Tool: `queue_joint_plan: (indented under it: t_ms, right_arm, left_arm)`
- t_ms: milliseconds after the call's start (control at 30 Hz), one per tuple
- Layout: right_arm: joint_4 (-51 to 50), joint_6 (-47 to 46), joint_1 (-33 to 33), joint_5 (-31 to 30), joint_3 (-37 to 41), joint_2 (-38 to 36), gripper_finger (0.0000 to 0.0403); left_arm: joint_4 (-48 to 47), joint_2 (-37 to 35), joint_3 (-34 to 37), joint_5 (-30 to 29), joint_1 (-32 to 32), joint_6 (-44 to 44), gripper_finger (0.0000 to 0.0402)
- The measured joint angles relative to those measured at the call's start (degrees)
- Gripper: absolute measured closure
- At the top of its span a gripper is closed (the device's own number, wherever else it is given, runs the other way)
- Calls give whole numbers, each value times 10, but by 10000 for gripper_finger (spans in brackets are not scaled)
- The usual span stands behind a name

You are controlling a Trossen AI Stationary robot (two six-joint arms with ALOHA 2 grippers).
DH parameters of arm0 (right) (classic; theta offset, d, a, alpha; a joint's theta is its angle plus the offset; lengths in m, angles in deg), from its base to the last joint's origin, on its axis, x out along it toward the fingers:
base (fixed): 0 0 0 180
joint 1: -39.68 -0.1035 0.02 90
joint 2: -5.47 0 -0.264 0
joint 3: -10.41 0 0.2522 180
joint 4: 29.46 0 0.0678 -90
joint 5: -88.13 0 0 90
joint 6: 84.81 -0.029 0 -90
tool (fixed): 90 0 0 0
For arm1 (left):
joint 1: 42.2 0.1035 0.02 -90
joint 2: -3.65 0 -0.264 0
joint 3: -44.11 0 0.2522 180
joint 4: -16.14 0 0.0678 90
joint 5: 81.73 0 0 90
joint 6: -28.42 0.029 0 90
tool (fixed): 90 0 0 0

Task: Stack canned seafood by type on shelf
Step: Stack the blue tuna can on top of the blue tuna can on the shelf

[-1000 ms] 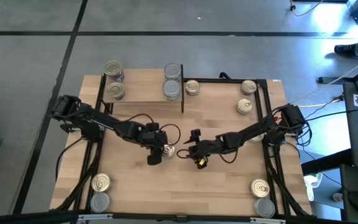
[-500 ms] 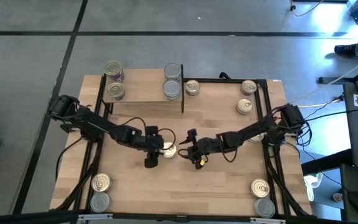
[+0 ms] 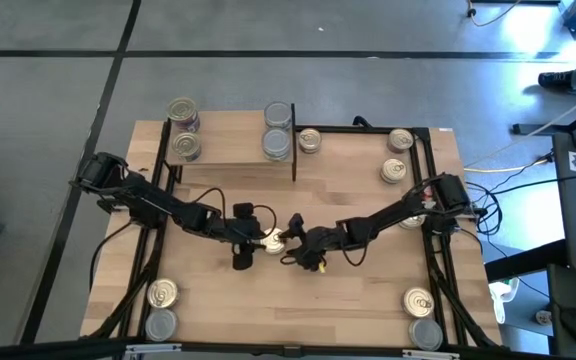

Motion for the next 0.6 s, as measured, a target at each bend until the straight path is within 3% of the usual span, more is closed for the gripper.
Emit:
queue_joint_plan:
  t_ms: [267,600]
  right_arm:
    - [-51,39,0,-11,-21,15,109]
    - [-44,97,0,-52,-22,30,109]
  left_arm:
    - [19,1,8,-6,0,0,231]
    - [128,2,60,-20,0,-14,231]
